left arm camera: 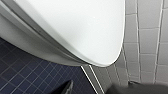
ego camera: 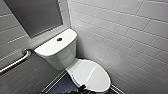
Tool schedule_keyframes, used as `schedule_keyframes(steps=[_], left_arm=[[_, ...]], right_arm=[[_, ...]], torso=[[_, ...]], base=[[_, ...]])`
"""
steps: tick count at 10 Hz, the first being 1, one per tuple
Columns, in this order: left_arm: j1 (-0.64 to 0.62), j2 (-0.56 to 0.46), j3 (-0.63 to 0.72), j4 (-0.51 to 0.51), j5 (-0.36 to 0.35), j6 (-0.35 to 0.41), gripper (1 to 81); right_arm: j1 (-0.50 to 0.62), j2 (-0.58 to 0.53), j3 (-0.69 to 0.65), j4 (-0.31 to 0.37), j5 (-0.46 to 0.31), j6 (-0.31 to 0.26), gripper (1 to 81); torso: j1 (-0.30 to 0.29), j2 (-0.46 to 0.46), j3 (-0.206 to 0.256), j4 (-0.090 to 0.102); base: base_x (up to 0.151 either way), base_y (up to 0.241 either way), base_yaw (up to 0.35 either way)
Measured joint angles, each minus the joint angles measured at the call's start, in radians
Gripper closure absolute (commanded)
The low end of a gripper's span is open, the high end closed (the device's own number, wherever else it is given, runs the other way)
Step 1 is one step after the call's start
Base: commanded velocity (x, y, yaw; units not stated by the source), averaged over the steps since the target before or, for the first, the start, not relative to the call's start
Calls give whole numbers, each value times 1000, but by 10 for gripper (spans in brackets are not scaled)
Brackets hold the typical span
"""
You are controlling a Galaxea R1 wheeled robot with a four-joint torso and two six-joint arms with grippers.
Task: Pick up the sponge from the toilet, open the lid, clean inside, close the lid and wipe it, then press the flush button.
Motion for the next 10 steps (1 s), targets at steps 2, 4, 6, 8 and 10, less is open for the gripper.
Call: schedule_keyframes(steps=[2,4,6,8,10], left_arm=[[0,-9,0,-65,-16,0,10],[-4,-16,-3,-100,-50,-6,10],[-5,-13,-17,-114,-69,-29,10],[-17,-12,-31,-117,-80,-44,10],[-23,-1,-62,-119,-81,-66,10]], right_arm=[[0,8,-18,0,13,0,811],[0,7,-10,0,12,0,811],[0,1,7,0,12,0,811],[0,1,20,1,12,0,811],[0,0,20,1,12,0,811]], torso=[[0,0,0,0],[0,0,0,0],[0,0,0,0],[0,0,0,0],[0,0,0,0]], base=[[0,0,0],[0,0,0],[0,0,0],[0,0,0],[0,0,0]])
